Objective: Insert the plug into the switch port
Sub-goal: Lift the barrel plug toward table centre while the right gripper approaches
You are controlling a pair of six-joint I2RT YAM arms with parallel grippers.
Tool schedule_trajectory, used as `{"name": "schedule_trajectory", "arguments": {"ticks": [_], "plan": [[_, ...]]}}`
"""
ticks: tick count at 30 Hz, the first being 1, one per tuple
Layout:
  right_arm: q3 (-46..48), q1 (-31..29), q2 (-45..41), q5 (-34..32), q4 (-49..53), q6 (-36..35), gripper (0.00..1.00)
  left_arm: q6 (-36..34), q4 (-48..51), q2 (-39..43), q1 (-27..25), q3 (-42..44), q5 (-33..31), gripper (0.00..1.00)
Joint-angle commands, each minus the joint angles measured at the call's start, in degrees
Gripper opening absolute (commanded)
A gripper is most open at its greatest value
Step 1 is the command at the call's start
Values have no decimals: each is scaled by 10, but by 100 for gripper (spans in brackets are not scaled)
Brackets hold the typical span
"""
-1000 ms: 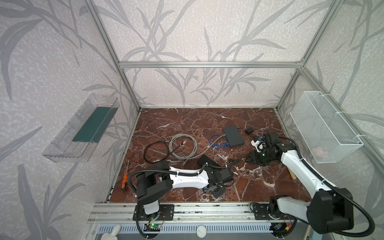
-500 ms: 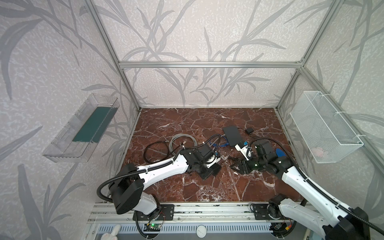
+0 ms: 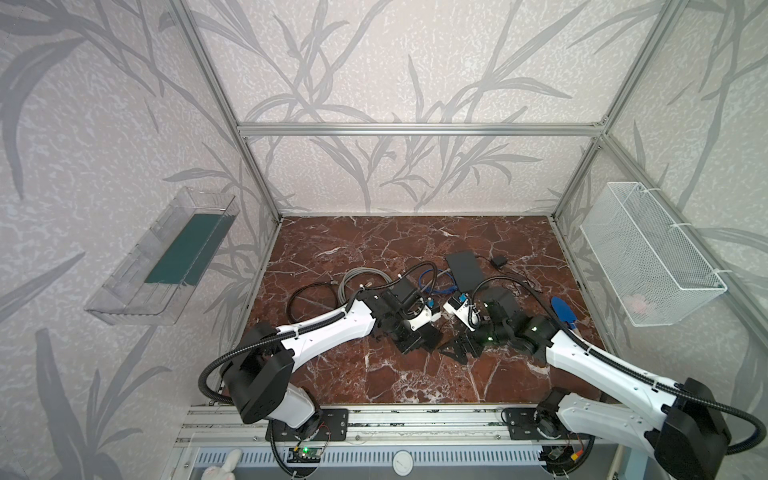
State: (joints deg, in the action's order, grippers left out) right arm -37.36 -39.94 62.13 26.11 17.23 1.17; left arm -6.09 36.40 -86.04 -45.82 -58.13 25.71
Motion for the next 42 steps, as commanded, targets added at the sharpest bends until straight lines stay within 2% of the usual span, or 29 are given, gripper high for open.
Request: {"name": "schedule_trajectory", "arguments": {"ticks": [1, 2, 4, 6, 10, 14, 18, 30, 42], "plan": [[3, -25, 3, -41, -59, -83, 91, -37, 29, 3, 17, -29, 34, 0], [-5, -30, 11, -51, -52, -98, 87, -38, 32, 3, 18, -32, 40, 1], [-28, -35, 37, -79, -34, -120, 71, -36, 25, 3, 20, -32, 47, 2], [-51, -39, 59, -90, -18, -139, 65, -39, 24, -1, 23, -30, 50, 2], [-62, -65, 68, -155, -32, -166, 65, -47, 38, -18, 32, -41, 51, 2], [-60, -69, 71, -157, -35, -186, 63, -48, 36, -19, 37, -44, 54, 2], [-65, -71, 84, -145, -22, -202, 55, -48, 33, -22, 44, -50, 71, 2], [-47, -93, 97, -148, -91, -204, 54, -67, 59, -31, 60, -57, 145, 2], [-41, -110, 136, -146, -114, -197, 42, -71, 63, -20, 80, -55, 178, 2]]}}
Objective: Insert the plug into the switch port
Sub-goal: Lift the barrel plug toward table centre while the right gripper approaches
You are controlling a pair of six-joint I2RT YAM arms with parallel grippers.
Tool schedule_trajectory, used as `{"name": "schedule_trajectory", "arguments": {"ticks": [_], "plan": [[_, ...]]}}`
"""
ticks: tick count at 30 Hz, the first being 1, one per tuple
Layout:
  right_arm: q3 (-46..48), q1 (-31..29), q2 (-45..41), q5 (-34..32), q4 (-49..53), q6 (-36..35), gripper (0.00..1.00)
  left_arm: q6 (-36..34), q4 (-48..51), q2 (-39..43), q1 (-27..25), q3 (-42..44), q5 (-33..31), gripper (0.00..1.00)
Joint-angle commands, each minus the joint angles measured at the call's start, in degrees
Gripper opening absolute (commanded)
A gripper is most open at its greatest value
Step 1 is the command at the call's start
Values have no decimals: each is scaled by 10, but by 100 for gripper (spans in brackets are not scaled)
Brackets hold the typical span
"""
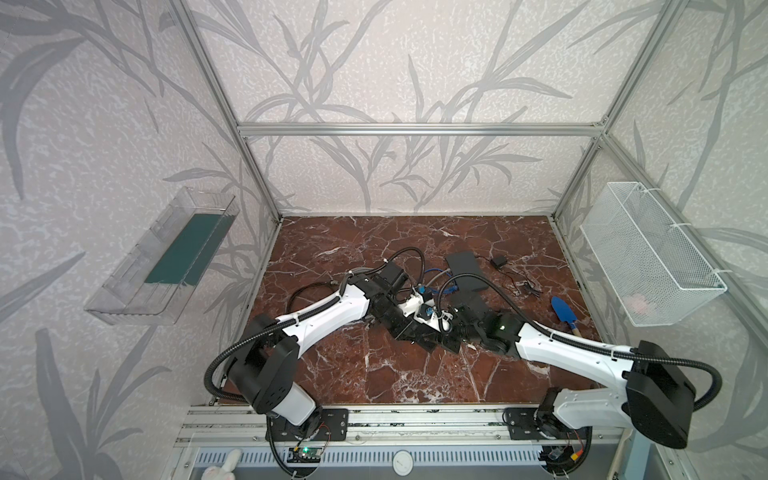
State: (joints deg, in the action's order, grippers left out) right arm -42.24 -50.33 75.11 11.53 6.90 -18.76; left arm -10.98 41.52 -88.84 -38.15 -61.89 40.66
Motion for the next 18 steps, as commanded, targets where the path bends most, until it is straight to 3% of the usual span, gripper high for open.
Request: {"name": "schedule_trajectory", "arguments": {"ticks": [1, 18], "plan": [[7, -7, 9, 0, -15, 4, 40, -23, 15, 6, 4, -19, 33, 2], [-2, -13, 32, 2, 8, -9, 22, -9, -9, 3, 24, -19, 73, 2]]}}
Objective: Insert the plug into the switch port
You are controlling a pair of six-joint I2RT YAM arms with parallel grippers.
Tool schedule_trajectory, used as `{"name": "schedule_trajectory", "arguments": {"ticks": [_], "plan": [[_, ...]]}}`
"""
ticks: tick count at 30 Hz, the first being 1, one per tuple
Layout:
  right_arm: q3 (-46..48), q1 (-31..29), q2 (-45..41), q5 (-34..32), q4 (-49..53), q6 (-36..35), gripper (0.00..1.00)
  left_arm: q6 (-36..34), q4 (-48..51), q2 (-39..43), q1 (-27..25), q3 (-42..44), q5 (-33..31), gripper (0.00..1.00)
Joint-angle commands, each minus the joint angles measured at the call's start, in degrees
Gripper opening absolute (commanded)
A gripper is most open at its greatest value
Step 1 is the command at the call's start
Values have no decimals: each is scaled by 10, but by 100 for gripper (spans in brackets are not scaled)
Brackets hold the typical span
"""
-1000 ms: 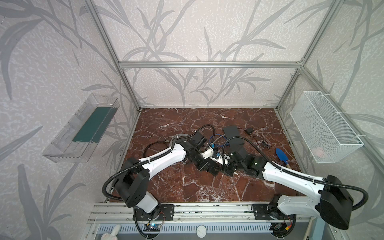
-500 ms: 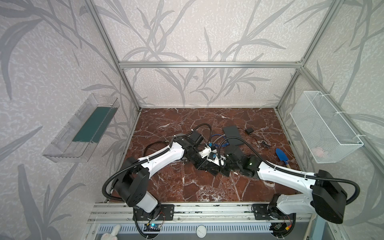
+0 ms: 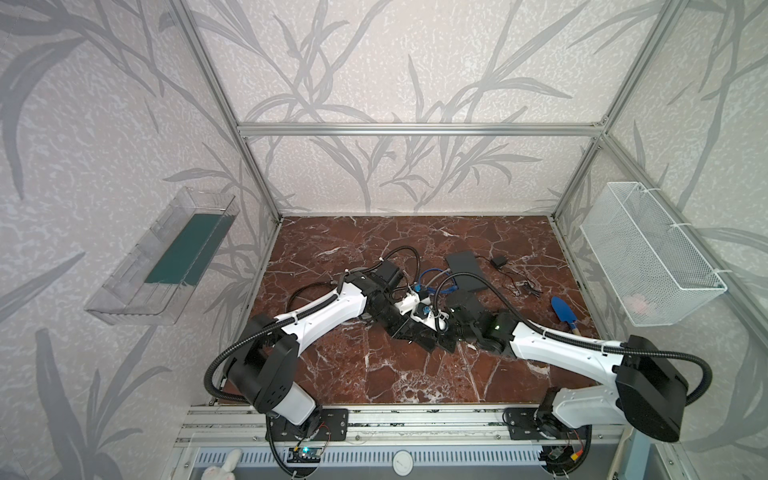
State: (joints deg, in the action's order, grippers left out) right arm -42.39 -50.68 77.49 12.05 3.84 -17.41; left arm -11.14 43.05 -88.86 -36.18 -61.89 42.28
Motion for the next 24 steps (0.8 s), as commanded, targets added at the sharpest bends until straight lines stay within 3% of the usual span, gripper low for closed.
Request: {"name": "schedule_trajectory", "arguments": {"ticks": [1, 12, 15, 18, 21, 24], "plan": [[-1, -10, 7, -4, 40, -24, 20, -6, -24, 1, 4, -20, 60, 2], [14, -9, -11, -44, 41, -11, 13, 15, -30, 9, 20, -12, 37, 14], [19, -9, -12, -48, 37, -4, 12, 30, -45, 24, 31, 2, 33, 24], [19, -10, -10, -49, 38, 3, 13, 48, -67, 42, 41, 25, 36, 21], [23, -9, -17, -64, 33, 8, 27, 65, -89, 53, 46, 43, 10, 24], [21, -9, -26, -71, 40, 9, 35, 101, -94, 56, 60, 45, -48, 31]]}}
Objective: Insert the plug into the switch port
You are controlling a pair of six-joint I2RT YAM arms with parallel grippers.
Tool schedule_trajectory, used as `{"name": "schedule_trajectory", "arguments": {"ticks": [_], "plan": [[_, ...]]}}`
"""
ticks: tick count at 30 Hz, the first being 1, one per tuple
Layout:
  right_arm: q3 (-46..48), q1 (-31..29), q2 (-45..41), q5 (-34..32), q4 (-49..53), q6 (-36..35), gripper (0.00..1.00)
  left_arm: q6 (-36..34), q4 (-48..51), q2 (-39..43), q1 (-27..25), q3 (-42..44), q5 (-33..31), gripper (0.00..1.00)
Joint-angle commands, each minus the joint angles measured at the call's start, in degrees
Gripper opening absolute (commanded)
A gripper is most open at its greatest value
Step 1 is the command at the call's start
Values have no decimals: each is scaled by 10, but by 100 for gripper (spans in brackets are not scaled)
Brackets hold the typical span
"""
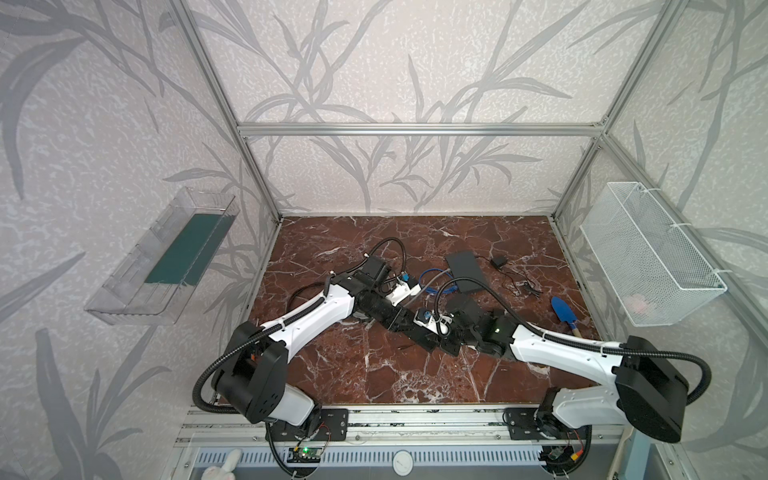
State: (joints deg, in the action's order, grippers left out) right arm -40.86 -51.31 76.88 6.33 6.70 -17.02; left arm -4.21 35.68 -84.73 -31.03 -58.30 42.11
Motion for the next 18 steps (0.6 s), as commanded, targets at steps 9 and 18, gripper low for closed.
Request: {"name": "schedule_trajectory", "arguments": {"ticks": [9, 18], "plan": [[-44, -3, 19, 9, 70, -25, 54, 297, -124, 80, 54, 118, -130, 49], [-98, -19, 70, 33, 89, -88, 58, 380, -134, 166, 86, 193, -192, 52]]}}
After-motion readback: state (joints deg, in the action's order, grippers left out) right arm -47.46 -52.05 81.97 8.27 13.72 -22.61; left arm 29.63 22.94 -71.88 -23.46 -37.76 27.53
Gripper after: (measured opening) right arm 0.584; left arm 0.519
